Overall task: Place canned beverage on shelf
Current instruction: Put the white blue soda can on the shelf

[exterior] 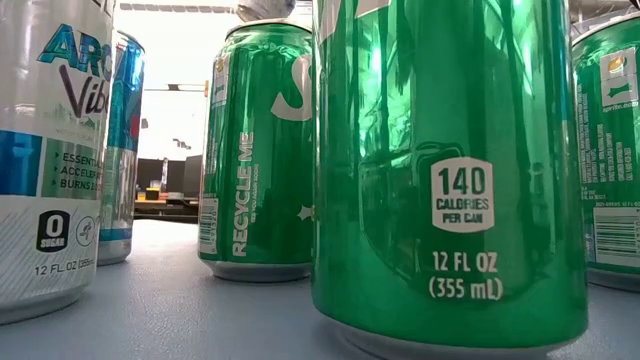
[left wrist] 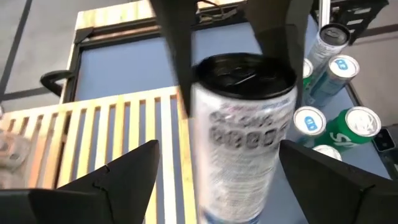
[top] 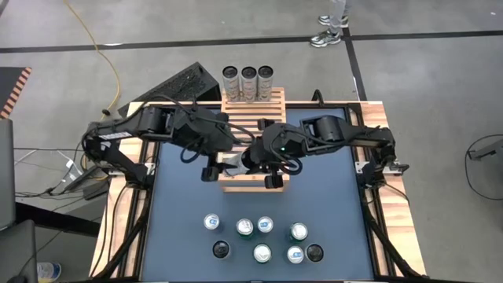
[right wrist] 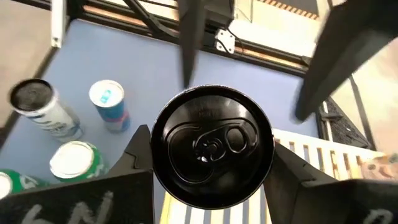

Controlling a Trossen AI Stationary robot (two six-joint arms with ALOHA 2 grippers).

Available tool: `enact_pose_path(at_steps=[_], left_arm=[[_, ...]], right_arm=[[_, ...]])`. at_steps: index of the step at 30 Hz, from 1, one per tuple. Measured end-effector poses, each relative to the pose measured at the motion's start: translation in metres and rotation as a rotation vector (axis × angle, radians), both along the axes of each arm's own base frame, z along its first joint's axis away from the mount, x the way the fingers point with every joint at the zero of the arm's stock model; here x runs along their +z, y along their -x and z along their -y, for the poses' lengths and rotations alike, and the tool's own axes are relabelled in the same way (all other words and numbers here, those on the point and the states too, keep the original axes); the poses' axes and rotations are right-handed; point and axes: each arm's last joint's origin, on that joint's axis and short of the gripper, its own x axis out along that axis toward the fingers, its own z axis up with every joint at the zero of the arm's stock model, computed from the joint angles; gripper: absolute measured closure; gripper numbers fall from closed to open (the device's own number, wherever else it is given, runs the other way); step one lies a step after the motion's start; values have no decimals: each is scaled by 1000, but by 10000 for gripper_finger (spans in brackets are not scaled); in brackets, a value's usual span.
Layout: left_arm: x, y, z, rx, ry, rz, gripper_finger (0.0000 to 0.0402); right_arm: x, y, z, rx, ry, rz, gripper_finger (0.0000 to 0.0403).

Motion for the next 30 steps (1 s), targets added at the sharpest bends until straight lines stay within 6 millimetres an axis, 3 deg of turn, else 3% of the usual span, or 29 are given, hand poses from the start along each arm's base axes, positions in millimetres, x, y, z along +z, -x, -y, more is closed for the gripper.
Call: enact_pose_path(at_steps=[6,13,21,30], left_arm=[[10,18,-1,42,19,-72,83],[17,42,-5,187,43,-189,83],[14,50,-5,270,119,-263,83],[14,50,-5,316,176,-260,83]], right_arm=[[1,0,5,-22,-16,10,245],[4,-1,30,-218,37,38,245],[12,7,83,-410,5,77,245],[-1,28,144,-686,-121,-41,245]])
